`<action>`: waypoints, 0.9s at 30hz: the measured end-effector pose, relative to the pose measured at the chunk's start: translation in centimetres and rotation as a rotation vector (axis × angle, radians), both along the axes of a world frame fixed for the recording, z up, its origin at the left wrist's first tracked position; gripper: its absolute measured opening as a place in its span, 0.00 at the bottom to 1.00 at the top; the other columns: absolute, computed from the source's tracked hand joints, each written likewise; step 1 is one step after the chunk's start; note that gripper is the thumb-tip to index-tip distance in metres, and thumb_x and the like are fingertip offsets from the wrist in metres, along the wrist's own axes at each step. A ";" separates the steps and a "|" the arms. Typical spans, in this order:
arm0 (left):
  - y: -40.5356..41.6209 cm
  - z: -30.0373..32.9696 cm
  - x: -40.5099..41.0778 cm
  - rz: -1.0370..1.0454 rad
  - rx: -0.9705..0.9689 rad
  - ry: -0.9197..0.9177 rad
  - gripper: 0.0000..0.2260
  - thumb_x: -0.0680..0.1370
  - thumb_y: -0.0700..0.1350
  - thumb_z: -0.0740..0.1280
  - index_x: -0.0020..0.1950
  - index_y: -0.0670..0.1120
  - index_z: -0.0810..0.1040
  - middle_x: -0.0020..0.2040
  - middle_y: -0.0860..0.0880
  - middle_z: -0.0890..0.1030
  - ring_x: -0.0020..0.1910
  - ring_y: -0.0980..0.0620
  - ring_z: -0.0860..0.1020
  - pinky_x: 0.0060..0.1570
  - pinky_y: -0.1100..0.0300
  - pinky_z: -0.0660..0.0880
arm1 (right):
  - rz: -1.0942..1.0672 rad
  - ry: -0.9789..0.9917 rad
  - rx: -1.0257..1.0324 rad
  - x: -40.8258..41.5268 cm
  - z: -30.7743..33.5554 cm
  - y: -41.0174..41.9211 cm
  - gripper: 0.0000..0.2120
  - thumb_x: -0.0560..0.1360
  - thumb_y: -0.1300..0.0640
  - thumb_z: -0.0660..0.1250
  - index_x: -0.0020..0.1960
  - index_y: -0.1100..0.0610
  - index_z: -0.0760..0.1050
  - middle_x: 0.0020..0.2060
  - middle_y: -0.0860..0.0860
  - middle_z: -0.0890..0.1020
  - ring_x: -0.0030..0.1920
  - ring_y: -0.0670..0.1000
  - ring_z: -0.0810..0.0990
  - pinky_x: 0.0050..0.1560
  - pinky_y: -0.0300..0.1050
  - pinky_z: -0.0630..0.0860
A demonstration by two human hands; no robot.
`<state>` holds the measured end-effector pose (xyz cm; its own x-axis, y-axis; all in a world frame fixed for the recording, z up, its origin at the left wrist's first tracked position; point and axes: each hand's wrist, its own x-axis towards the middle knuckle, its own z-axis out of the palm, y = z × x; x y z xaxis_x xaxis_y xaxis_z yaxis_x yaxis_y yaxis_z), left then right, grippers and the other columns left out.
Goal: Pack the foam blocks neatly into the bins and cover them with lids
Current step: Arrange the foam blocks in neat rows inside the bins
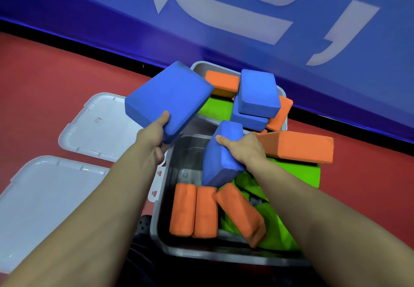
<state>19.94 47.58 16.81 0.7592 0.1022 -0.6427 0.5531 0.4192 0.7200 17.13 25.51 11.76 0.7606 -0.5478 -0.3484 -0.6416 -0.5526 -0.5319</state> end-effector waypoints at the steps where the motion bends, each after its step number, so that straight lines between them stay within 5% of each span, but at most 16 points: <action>1: 0.0 -0.2 0.0 -0.005 0.003 0.001 0.17 0.78 0.49 0.73 0.62 0.46 0.74 0.52 0.52 0.80 0.37 0.56 0.81 0.21 0.65 0.75 | -0.006 0.006 -0.001 -0.1 0.0 0.3 0.54 0.55 0.22 0.71 0.65 0.61 0.71 0.59 0.55 0.82 0.58 0.60 0.81 0.54 0.54 0.78; 6: -0.2 -1.1 0.0 -0.037 0.004 0.009 0.15 0.77 0.49 0.74 0.60 0.47 0.75 0.55 0.51 0.82 0.42 0.54 0.80 0.35 0.60 0.79 | 0.007 0.069 -0.029 -0.2 -1.0 1.9 0.49 0.66 0.30 0.74 0.70 0.64 0.62 0.64 0.59 0.78 0.64 0.62 0.78 0.51 0.50 0.71; 11: 0.0 -2.6 0.2 -0.009 -0.012 0.039 0.20 0.76 0.48 0.75 0.65 0.45 0.76 0.60 0.49 0.82 0.49 0.50 0.82 0.52 0.52 0.82 | 0.013 0.122 -0.011 0.8 -3.6 2.6 0.49 0.65 0.31 0.75 0.68 0.65 0.62 0.63 0.59 0.79 0.62 0.62 0.78 0.56 0.53 0.76; 16: -0.3 -3.1 0.9 -0.002 -0.023 0.057 0.20 0.76 0.49 0.75 0.64 0.46 0.75 0.59 0.49 0.83 0.47 0.51 0.82 0.49 0.52 0.82 | -0.008 0.183 0.012 1.9 -6.1 3.0 0.46 0.67 0.35 0.77 0.67 0.65 0.62 0.62 0.61 0.79 0.63 0.63 0.78 0.54 0.52 0.74; 21: -1.3 -3.2 1.7 -0.026 -0.034 0.052 0.16 0.76 0.50 0.75 0.60 0.48 0.76 0.54 0.51 0.84 0.40 0.55 0.82 0.29 0.63 0.79 | -0.015 0.266 -0.012 3.1 -9.5 2.8 0.46 0.65 0.32 0.76 0.68 0.64 0.67 0.62 0.59 0.80 0.62 0.62 0.79 0.50 0.49 0.74; 27: -2.1 -4.1 1.9 -0.074 -0.020 0.079 0.10 0.76 0.50 0.75 0.50 0.48 0.77 0.50 0.52 0.84 0.42 0.53 0.82 0.41 0.58 0.80 | -0.020 0.320 -0.014 2.4 -13.4 3.0 0.42 0.66 0.33 0.76 0.67 0.63 0.72 0.64 0.60 0.79 0.63 0.61 0.79 0.57 0.50 0.75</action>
